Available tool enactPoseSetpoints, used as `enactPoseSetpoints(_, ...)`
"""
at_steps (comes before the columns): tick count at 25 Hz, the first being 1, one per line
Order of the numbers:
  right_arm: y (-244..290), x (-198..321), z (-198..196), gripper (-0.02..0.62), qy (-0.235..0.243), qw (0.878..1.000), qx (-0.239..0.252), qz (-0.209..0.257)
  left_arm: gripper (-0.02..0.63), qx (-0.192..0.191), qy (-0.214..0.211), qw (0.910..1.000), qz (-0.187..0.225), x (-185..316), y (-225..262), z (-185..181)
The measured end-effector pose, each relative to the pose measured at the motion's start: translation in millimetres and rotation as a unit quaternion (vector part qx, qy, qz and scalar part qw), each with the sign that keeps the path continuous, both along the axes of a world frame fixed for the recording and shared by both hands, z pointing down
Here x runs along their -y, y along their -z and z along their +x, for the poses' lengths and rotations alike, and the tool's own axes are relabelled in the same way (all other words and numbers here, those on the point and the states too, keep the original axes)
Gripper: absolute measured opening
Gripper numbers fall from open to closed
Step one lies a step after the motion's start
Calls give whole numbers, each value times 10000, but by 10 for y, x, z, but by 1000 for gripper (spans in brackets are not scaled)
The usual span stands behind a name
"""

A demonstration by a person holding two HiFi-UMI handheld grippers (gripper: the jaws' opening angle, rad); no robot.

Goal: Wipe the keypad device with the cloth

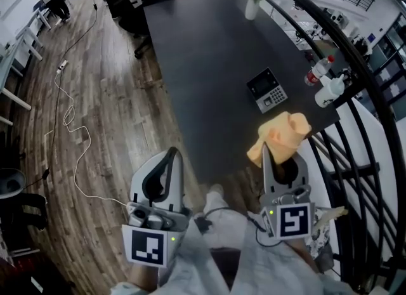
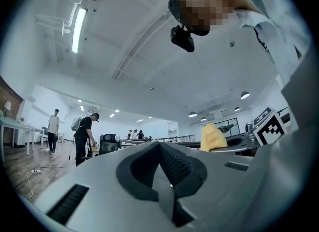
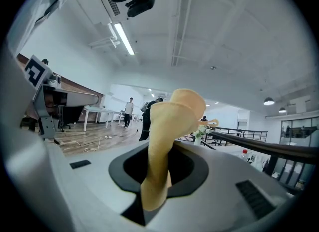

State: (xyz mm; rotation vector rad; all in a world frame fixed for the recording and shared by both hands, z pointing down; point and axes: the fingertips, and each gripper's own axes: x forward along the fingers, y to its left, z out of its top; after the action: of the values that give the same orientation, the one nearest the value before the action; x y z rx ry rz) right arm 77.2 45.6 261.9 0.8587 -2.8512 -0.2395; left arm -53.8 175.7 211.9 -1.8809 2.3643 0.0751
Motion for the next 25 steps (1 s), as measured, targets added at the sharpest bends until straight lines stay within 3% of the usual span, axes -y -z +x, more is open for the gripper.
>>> enactPoseSetpoints(12, -32, 679, -48, 71, 6, 9999, 115, -59, 12, 104, -1, 9999, -41, 685, 49, -65)
enactPoseSetpoints(25, -278, 1182, 78, 71, -397, 9979, 190, -470, 12, 218, -316, 9990, -228, 1303, -16, -61)
